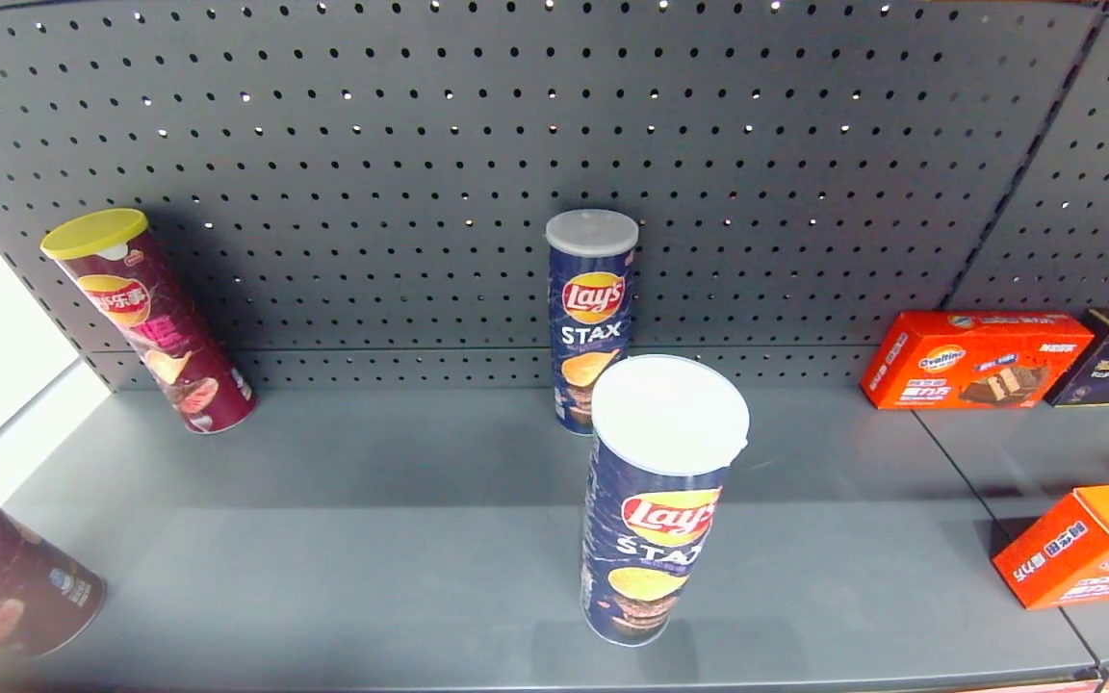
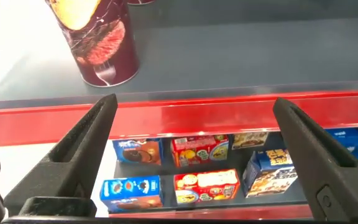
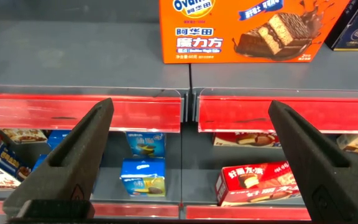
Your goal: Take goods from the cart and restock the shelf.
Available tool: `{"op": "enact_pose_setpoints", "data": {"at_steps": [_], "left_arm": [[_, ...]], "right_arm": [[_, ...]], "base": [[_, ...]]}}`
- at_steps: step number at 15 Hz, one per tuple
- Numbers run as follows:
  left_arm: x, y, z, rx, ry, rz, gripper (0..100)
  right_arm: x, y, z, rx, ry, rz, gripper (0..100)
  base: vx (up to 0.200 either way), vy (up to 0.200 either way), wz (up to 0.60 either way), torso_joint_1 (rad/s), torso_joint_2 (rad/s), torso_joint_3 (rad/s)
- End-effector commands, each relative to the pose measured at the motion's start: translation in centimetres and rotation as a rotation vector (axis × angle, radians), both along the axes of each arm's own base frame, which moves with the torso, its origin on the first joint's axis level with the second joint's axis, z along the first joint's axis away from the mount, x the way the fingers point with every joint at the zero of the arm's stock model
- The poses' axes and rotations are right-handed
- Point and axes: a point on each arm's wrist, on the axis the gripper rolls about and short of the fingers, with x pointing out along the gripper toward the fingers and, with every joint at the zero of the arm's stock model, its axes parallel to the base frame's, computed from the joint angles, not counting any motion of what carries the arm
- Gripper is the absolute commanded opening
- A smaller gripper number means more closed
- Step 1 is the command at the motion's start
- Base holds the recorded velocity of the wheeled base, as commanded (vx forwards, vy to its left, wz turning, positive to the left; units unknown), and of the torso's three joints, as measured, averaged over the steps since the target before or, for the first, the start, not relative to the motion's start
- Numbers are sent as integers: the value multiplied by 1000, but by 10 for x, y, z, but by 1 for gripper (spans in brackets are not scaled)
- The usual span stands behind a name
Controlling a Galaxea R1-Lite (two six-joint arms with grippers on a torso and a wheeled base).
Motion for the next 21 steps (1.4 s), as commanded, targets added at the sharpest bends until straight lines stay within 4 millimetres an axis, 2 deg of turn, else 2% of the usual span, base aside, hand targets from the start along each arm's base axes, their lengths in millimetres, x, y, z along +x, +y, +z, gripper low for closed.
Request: {"op": "enact_pose_setpoints", "data": {"at_steps": [1, 4, 6, 12, 13, 14, 15, 16, 17, 18, 21], "left_arm": [[0, 0, 0, 1, -1, 2, 100], [0, 0, 0, -4, 0, 3, 100], [0, 3, 0, -15, -4, 150, 100], [0, 3, 0, -23, -6, 133, 100], [0, 3, 0, -25, -6, 130, 100], [0, 3, 0, -26, -5, 133, 100], [0, 3, 0, -26, -5, 133, 100], [0, 3, 0, -31, -6, 135, 100], [0, 3, 0, -37, -7, 135, 100], [0, 3, 0, -43, -7, 133, 100], [0, 3, 0, -44, -5, 133, 100]], "right_arm": [[0, 0, 0, -1, 1, 0, 100], [0, 0, 0, -1, 1, 0, 100], [0, 0, 0, -4, 1, 3, 100], [0, 0, 0, -4, -2, 12, 100], [-3, 1, 17, -7, -57, 34, 100], [15, 1, 98, 2, -46, 60, 100], [25, 1, 116, 13, -30, 74, 100], [29, 3, 135, 3, -49, 206, 100], [32, 4, 136, -10, -31, 246, 100], [46, 7, 140, -75, 10, 291, 100], [74, 17, 148, -95, 99, 461, 100]], "base": [[0, 0, 0, 0, 0, 0], [0, 0, 0, 0, 0, 0], [0, 0, 0, 0, 0, 0], [0, 0, 0, 0, 0, 0], [0, 0, 0, 0, 0, 0], [0, 0, 0, 0, 0, 0], [0, 0, 0, 0, 0, 0], [0, 0, 0, 0, 0, 0], [0, 0, 0, 0, 0, 0], [0, 0, 0, 0, 0, 0], [0, 0, 0, 0, 0, 0]]}}
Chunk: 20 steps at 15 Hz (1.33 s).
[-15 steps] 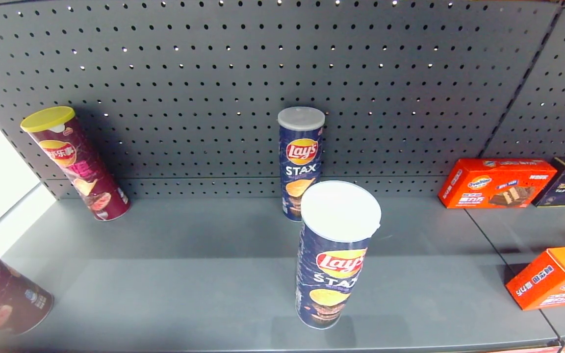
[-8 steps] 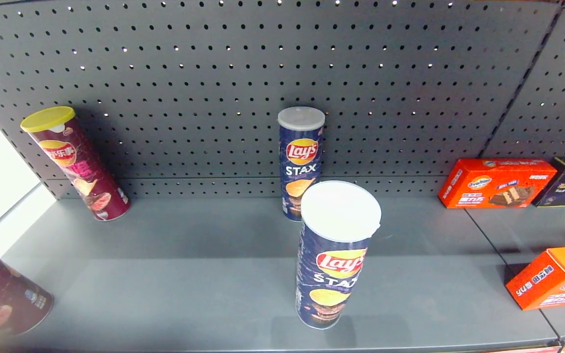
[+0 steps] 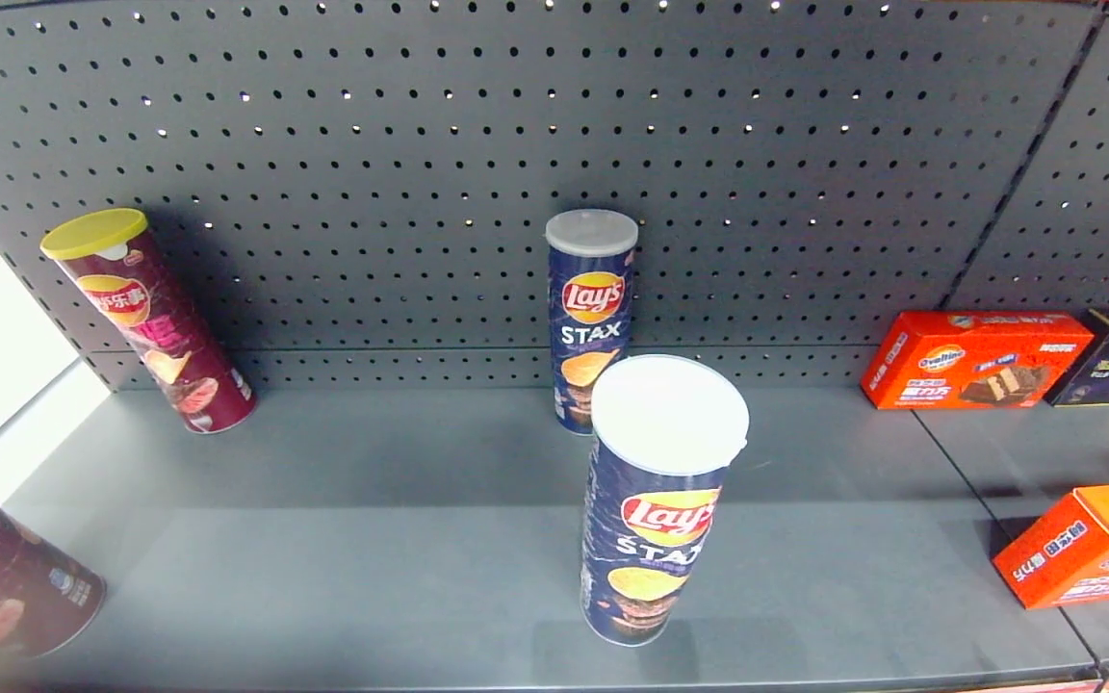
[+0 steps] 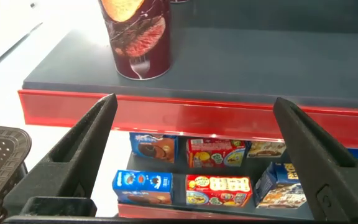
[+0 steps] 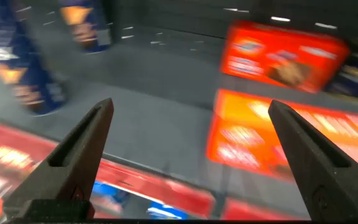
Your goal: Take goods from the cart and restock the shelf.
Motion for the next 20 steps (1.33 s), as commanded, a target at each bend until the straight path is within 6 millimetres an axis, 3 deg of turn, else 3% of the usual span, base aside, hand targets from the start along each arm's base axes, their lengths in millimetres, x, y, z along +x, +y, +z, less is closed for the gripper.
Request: {"op": "enact_pose_setpoints", "data": {"at_steps": [1, 4, 10, 16, 20], "left_arm": [[0, 0, 0, 1, 0, 1, 100], [0, 0, 0, 1, 0, 1, 100], [0, 0, 0, -1, 0, 1, 100], [0, 0, 0, 1, 2, -1, 100], [0, 0, 0, 1, 2, -1, 100]], "right_arm": [[50, 17, 19, -64, 141, 183, 100], [83, 41, 28, -93, 203, 314, 100], [132, 88, 15, -153, 331, 444, 100], [155, 115, -9, -225, 432, 461, 100], [163, 129, -11, -241, 437, 482, 100]], "base": [[0, 0, 0, 0, 0, 0], [0, 0, 0, 0, 0, 0], [0, 0, 0, 0, 0, 0], [0, 0, 0, 0, 0, 0], [0, 0, 0, 0, 0, 0]]}}
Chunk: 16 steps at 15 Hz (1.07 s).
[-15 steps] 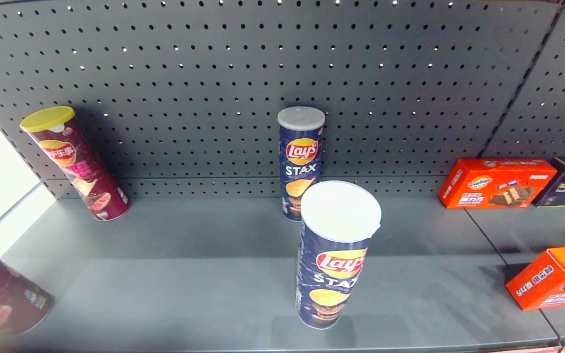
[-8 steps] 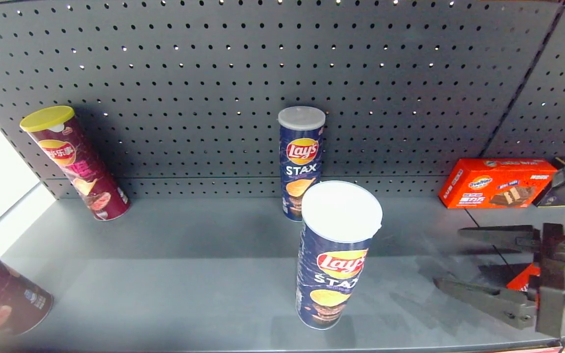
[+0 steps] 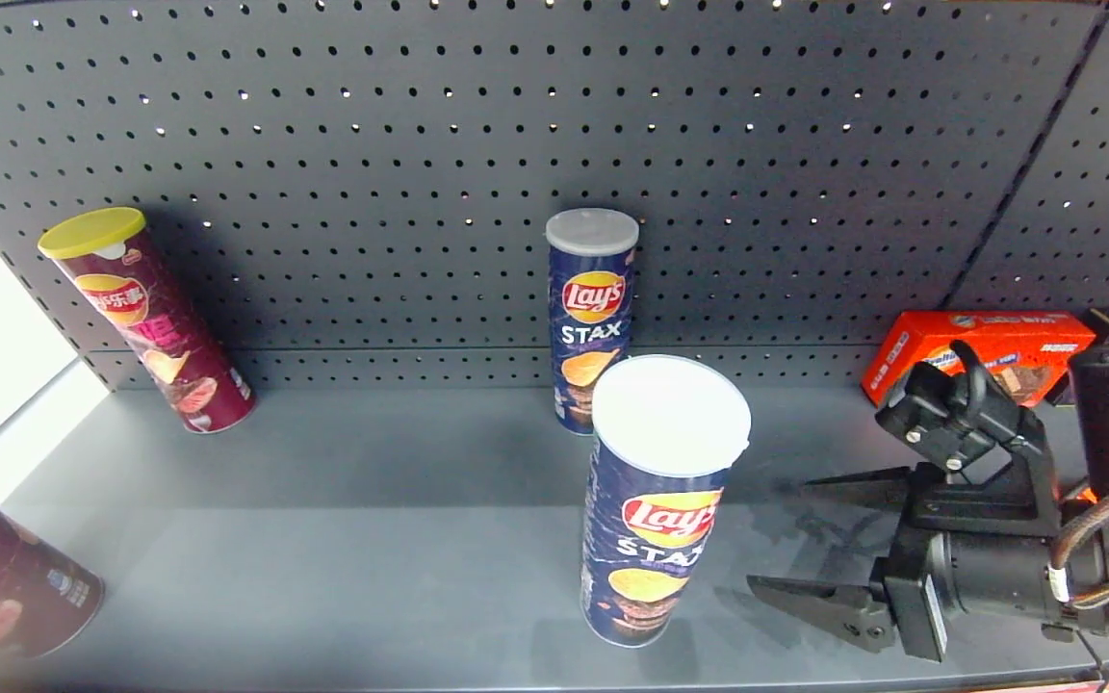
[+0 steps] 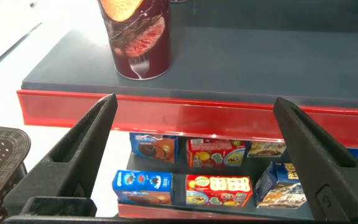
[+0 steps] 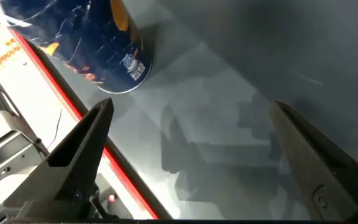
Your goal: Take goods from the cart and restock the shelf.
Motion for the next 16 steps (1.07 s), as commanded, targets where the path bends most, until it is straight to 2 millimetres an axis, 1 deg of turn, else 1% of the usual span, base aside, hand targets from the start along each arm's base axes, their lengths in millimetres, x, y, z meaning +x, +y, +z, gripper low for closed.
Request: {"op": "enact_pose_setpoints", "data": {"at_steps": [1, 2, 4, 5, 9, 16], "left_arm": [[0, 0, 0, 0, 0, 1, 100], [0, 0, 0, 0, 0, 1, 100], [0, 0, 0, 0, 0, 2, 100], [0, 0, 0, -2, 0, 2, 100], [0, 0, 0, 0, 0, 1, 100], [0, 0, 0, -2, 0, 1, 100]], "right_arm": [[8, 8, -5, -15, 21, 8, 100], [12, 13, -5, -18, 25, 13, 100], [14, 16, -5, -19, 26, 21, 100], [14, 21, -7, -25, 33, 35, 100], [14, 25, -9, -29, 37, 51, 100], [22, 32, -12, -35, 44, 51, 100]], "base": [[0, 0, 0, 0, 0, 0], [0, 0, 0, 0, 0, 0], [0, 0, 0, 0, 0, 0], [0, 0, 0, 0, 0, 0], [0, 0, 0, 0, 0, 0], [0, 0, 0, 0, 0, 0]]}}
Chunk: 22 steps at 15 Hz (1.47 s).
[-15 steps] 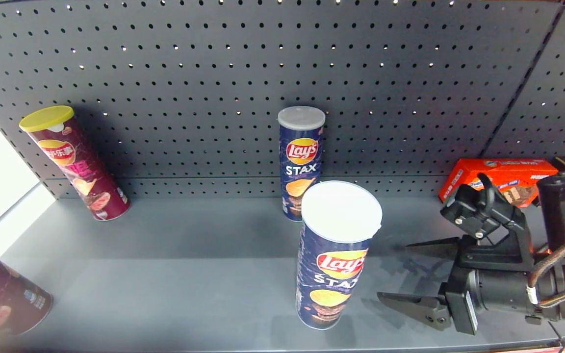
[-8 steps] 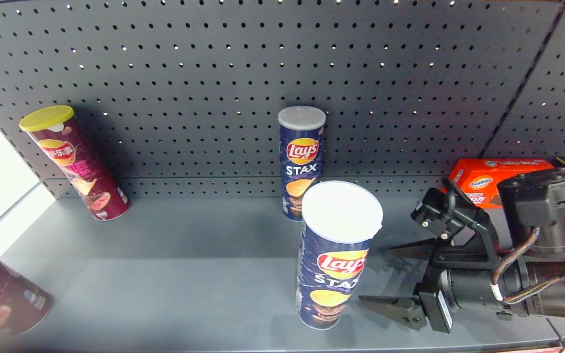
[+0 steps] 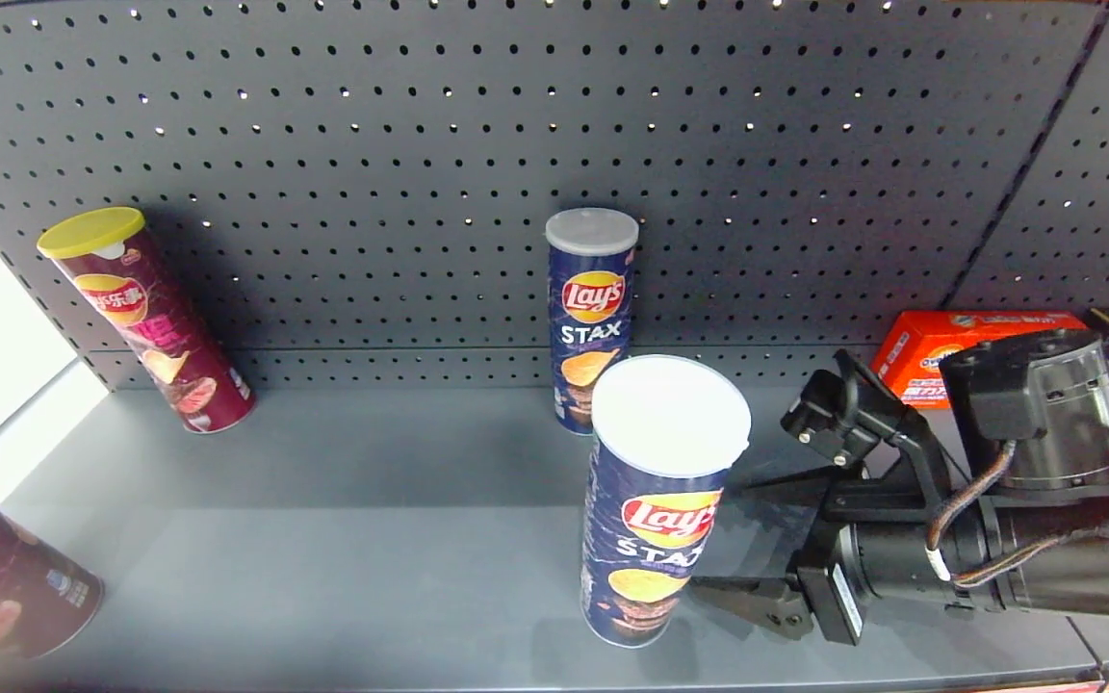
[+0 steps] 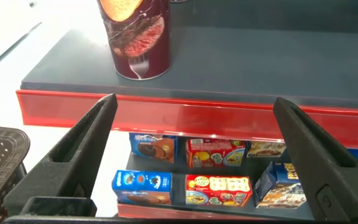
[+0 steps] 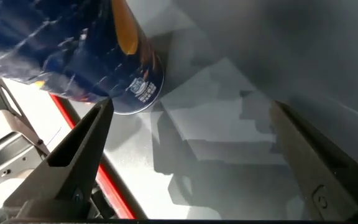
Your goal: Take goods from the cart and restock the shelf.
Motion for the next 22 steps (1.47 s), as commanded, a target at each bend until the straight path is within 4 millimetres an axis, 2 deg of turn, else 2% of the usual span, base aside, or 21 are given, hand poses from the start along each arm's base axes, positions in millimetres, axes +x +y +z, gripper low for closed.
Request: {"op": "enact_pose_setpoints", "data": {"at_steps": [1, 7, 16, 22], "left_arm": [[0, 0, 0, -1, 0, 1, 100], [0, 0, 0, -1, 0, 1, 100], [0, 0, 0, -1, 0, 1, 100], [0, 0, 0, -1, 0, 1, 100]], "right_arm": [[1, 1, -1, -1, 1, 0, 100], [-6, -5, -4, -5, 6, 0, 100], [11, 14, -8, -15, 15, 18, 100], [12, 15, -8, -16, 16, 17, 100]], "base": [[0, 0, 0, 0, 0, 0], [0, 0, 0, 0, 0, 0], [0, 0, 0, 0, 0, 0], [0, 0, 0, 0, 0, 0]]}}
